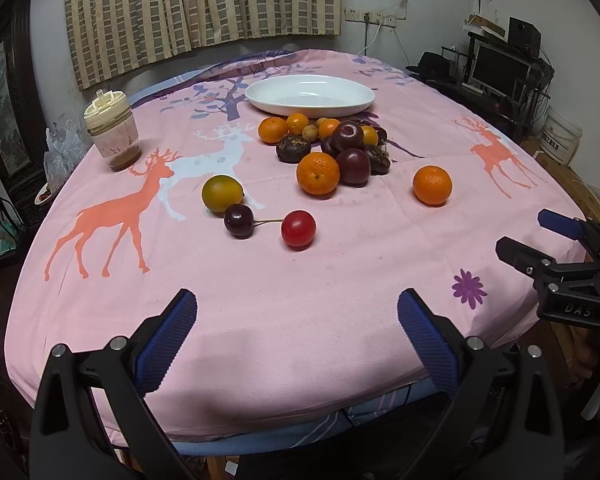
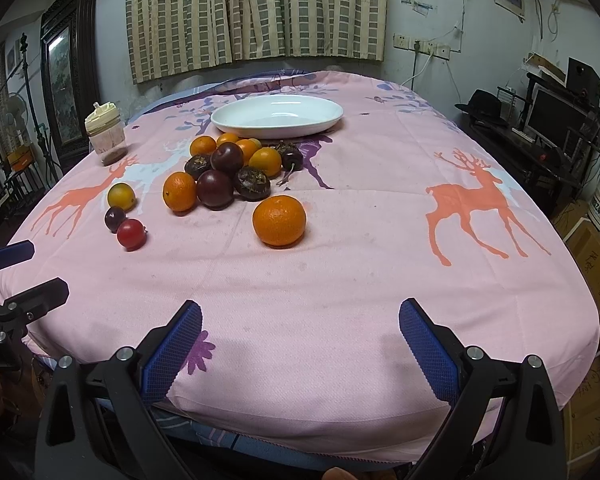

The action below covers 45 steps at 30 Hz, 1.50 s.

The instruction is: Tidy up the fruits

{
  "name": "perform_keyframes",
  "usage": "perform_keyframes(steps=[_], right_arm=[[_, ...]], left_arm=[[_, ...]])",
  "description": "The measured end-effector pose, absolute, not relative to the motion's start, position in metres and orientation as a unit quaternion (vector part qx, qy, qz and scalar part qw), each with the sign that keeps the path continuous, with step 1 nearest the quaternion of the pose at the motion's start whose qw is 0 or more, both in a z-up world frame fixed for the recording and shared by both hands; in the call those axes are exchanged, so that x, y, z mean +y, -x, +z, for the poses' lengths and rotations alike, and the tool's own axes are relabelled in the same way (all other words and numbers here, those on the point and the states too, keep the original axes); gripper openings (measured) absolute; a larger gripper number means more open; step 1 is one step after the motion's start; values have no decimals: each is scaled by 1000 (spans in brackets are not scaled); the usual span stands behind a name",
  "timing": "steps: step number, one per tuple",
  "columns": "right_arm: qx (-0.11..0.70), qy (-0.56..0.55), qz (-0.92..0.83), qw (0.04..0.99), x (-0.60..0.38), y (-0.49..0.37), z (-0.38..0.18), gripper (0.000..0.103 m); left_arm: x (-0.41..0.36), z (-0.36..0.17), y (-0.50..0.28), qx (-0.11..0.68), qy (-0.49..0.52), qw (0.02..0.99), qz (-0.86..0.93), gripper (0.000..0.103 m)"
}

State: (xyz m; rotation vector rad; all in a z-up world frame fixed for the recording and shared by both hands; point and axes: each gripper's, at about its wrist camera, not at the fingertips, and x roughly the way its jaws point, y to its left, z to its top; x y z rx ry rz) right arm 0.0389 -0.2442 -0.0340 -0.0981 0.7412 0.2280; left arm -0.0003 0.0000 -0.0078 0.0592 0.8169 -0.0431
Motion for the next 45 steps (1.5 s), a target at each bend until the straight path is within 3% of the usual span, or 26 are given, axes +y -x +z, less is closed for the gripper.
perform_keyframes(steps=[34, 45], right_arm=[[381, 47, 112, 917, -244, -49, -51, 99], [388, -9, 171, 906, -241, -93, -50, 96]], left_arm=[[6, -30, -13, 416, -30, 908, -22, 98], [48, -35, -36, 412, 26, 910, -35, 98]])
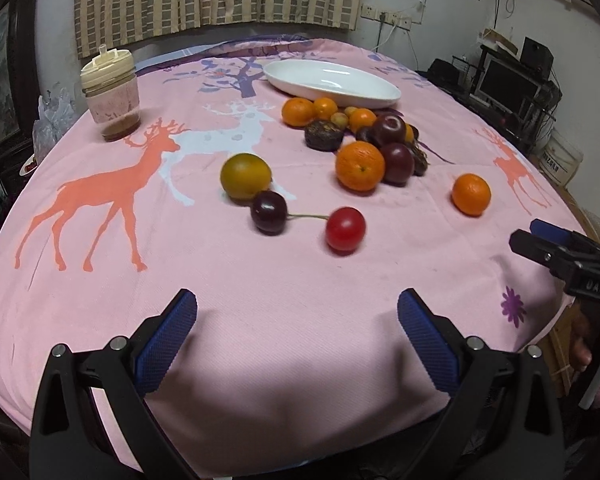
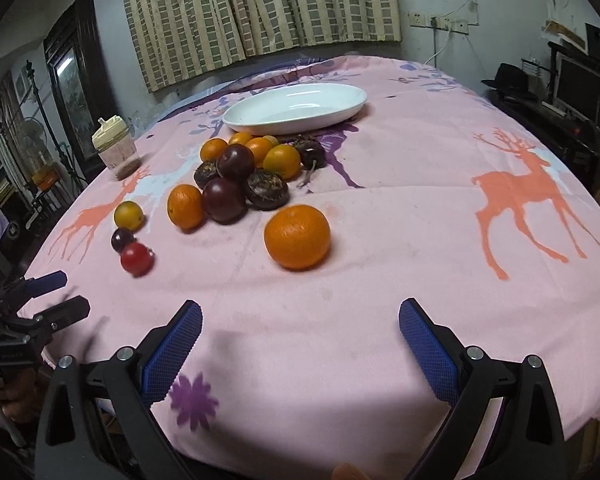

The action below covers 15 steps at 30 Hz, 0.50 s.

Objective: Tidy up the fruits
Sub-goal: 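Grasp the orange with the right tool while the left tool grasps the red cherry tomato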

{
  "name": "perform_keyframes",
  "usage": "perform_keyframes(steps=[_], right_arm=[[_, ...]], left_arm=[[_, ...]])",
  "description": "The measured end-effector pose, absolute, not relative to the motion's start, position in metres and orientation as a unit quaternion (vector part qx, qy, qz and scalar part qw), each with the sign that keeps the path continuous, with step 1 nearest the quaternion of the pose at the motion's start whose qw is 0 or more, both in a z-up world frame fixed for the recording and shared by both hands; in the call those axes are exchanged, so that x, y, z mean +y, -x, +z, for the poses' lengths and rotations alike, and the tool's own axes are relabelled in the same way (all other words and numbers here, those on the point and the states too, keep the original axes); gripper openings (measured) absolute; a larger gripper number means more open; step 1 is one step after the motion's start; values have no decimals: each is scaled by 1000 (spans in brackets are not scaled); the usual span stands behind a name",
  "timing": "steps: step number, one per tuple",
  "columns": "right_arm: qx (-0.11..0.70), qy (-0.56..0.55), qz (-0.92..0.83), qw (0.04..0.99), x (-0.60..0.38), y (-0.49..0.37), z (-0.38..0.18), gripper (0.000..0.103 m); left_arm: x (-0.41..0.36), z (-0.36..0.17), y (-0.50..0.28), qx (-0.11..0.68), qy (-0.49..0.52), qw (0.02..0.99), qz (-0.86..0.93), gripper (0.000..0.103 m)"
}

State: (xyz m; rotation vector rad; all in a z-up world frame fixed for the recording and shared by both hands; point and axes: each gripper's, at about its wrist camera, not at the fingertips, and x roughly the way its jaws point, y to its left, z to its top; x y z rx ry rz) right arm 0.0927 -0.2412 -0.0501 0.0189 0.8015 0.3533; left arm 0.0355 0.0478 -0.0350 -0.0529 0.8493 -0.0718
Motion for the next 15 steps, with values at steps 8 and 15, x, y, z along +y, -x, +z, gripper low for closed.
perform_keyframes(steps=[8, 15], right_arm=[[410, 29, 166, 896, -215, -143, -57, 81], [421, 28, 176, 890, -215, -151, -64, 44]], left_arm=[[48, -37, -52, 411, 22, 909, -62, 97], [30, -45, -78, 432, 17, 896, -99, 70]])
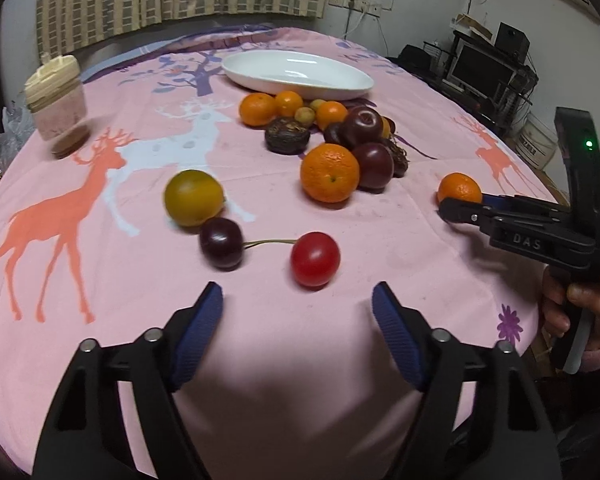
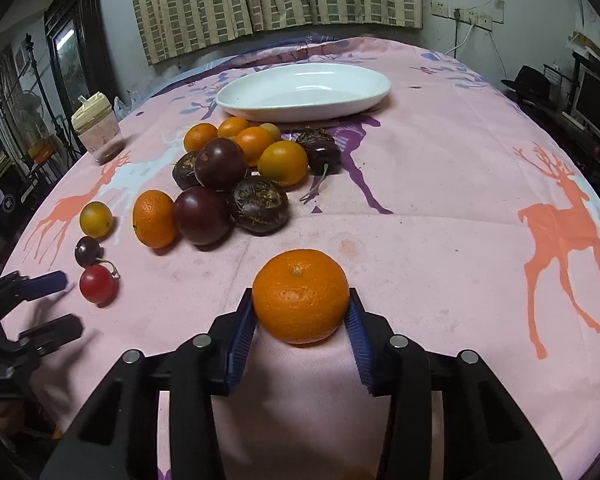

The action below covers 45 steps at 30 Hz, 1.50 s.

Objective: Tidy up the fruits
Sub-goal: 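Grasp the orange with the right tool while the left tool grasps the red cherry tomato, then carry both fruits to the white plate and open both tools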

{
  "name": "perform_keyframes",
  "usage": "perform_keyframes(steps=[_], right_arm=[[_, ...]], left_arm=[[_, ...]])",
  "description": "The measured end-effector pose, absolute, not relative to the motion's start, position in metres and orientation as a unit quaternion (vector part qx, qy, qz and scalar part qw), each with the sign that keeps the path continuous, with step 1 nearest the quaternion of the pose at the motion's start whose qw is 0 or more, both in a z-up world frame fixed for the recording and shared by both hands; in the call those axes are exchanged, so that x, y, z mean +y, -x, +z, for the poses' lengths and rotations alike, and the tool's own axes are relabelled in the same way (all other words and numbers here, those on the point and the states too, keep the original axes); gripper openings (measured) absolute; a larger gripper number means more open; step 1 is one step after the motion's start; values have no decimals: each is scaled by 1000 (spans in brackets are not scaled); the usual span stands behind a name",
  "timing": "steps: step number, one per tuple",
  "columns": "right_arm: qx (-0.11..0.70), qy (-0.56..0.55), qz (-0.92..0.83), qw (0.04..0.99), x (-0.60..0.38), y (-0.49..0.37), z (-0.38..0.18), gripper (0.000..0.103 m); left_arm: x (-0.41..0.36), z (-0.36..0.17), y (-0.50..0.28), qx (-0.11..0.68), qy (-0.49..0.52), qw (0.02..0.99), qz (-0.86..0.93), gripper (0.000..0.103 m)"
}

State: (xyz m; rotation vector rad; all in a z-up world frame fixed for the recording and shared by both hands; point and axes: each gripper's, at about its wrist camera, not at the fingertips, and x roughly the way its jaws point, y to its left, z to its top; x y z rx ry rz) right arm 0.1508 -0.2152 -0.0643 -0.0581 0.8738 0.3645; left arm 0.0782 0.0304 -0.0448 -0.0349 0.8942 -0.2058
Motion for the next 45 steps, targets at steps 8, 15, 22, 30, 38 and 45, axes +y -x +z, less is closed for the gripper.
perform_keyframes(steps=[8, 15, 22, 30, 38, 45], right_arm=[[421, -2, 188, 888, -229, -142, -62, 44], [414, -18, 203, 887, -234, -144, -56, 44], [375, -36, 217, 901, -228, -194, -18, 45], [376, -43, 197, 905, -194, -329, -3, 45], [422, -19, 189, 887, -168, -406, -36, 46], [384, -13, 194, 902, -174, -378, -12, 69]], left_arm=[[20, -52, -105, 453, 20, 885, -108, 48], [17, -51, -107, 458, 9, 881, -114, 27], [28, 0, -145, 406, 31, 903, -139, 27], [24, 29, -309, 412, 27, 903, -120, 28], [16, -12, -410, 481, 8, 872, -88, 28], [29, 8, -390, 451, 18, 890, -65, 86]])
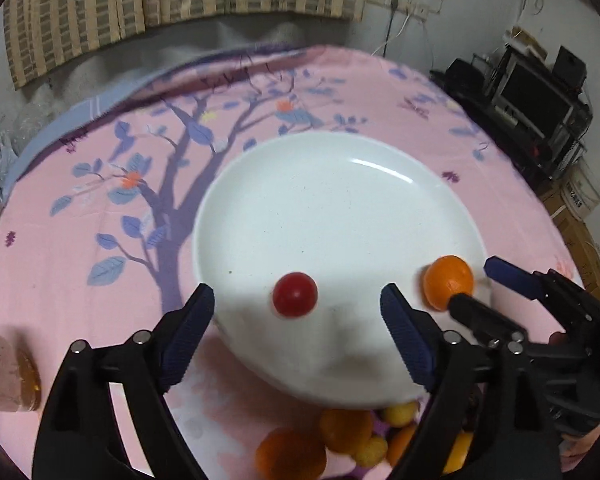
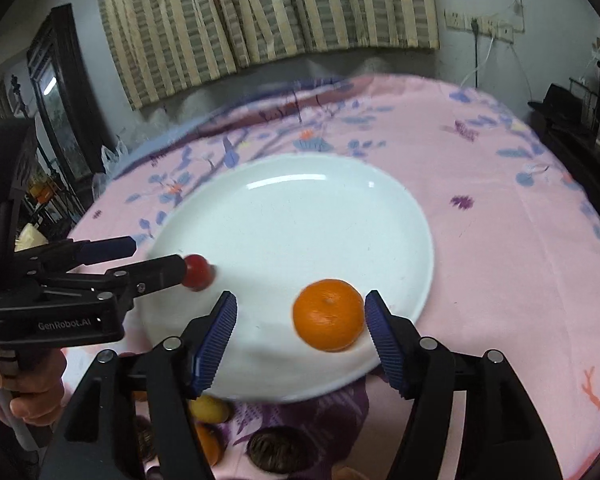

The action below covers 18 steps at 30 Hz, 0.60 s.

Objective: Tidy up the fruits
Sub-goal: 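Carry both fruits to the white plate and open both tools, then grasp the dark cherry with the right tool while the left tool grasps the yellow tomato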

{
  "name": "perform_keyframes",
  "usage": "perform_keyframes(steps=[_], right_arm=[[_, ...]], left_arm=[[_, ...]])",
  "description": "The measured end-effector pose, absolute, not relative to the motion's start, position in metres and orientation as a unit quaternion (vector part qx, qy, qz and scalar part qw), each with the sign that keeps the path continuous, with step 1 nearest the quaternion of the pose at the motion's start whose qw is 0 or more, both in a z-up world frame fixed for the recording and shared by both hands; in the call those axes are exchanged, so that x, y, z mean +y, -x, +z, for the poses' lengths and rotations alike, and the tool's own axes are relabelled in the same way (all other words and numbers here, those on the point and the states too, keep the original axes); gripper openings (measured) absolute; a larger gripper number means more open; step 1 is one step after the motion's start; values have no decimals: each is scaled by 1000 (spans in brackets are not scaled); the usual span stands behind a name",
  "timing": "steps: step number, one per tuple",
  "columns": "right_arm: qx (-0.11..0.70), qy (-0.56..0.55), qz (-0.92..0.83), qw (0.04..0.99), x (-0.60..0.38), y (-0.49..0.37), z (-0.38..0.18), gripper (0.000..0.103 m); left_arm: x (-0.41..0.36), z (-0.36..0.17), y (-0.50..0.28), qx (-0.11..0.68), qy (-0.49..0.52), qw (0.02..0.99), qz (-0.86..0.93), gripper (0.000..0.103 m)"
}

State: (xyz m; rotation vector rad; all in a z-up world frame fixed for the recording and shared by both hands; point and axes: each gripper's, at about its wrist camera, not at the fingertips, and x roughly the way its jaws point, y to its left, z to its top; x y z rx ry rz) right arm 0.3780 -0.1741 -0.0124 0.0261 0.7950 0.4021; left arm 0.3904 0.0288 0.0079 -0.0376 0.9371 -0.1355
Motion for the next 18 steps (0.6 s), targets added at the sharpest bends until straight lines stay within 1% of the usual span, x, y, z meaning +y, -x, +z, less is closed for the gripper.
perform_keyframes(steps=[2, 3, 4, 8, 12, 18], right_arm=[[360, -15, 195, 912, -180, -351, 2, 74], [354, -17, 197, 914, -183, -340, 4, 75], [348, -23, 202, 915, -186, -322, 7, 75], [345, -42, 229, 909, -191, -254, -1, 75], [375, -68, 258, 888, -189, -190, -26, 74], [413, -35, 326, 850, -143, -136, -48, 73]], left_arm=[[38, 19, -367, 440, 22, 895, -70, 92], [45, 24, -351, 431, 24, 900, -67, 95], [51, 26, -338, 426, 21, 902, -64, 96], [77, 24, -275, 421, 22, 906, -50, 96], [104, 8, -216, 417, 36, 908, -38, 96], [143, -26, -156, 429, 90, 898, -21, 96]])
